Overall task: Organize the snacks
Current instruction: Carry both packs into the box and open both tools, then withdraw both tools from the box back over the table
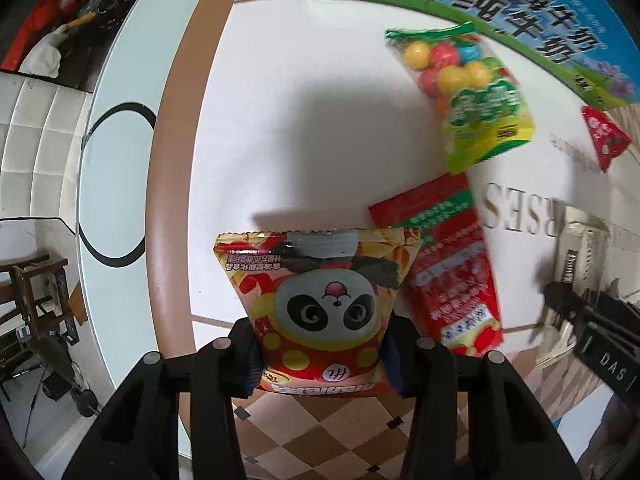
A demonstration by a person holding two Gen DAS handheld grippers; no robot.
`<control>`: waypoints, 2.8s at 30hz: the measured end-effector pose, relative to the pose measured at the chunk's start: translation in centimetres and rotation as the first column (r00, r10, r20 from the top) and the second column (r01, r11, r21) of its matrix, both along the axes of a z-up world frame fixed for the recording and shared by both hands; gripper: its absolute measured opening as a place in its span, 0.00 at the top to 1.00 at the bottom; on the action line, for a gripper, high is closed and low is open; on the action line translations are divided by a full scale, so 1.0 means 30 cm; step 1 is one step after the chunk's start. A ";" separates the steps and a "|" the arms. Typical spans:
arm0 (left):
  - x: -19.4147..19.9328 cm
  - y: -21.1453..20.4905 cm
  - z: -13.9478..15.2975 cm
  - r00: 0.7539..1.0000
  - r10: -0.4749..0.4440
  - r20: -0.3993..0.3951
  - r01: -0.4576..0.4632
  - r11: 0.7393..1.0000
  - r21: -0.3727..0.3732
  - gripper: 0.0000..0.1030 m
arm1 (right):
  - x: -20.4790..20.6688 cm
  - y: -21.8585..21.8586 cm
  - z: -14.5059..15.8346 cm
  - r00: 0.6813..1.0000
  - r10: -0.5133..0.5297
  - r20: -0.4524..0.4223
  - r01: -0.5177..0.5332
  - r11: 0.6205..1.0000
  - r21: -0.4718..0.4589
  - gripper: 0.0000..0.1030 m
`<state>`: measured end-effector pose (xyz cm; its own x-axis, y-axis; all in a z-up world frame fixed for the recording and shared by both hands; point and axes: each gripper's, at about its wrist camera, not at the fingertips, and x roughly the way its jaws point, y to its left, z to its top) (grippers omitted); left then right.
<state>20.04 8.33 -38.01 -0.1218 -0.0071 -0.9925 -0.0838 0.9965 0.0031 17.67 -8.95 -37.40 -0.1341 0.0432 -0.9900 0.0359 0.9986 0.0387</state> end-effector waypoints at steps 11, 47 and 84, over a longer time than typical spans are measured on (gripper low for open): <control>0.144 -0.088 0.418 0.977 -0.029 0.212 0.060 0.988 -0.140 0.57 | 0.064 0.028 0.367 0.990 0.010 0.143 -0.039 0.979 0.201 0.40; 0.863 -0.062 0.203 0.990 -0.119 0.070 0.117 0.993 0.035 0.38 | 0.877 -0.182 0.275 0.977 -0.061 0.205 0.071 0.997 -0.042 0.27; 0.415 -0.112 0.709 0.850 -0.064 0.522 0.061 0.998 0.022 0.15 | 0.461 -0.105 0.705 0.879 0.006 0.476 0.001 1.000 -0.015 0.12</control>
<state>32.51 4.98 -16.74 0.4145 -0.0128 -0.9100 -0.0117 0.9997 -0.0194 31.49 -12.09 -16.27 0.3537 0.0286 -0.9349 0.0142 0.9993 0.0359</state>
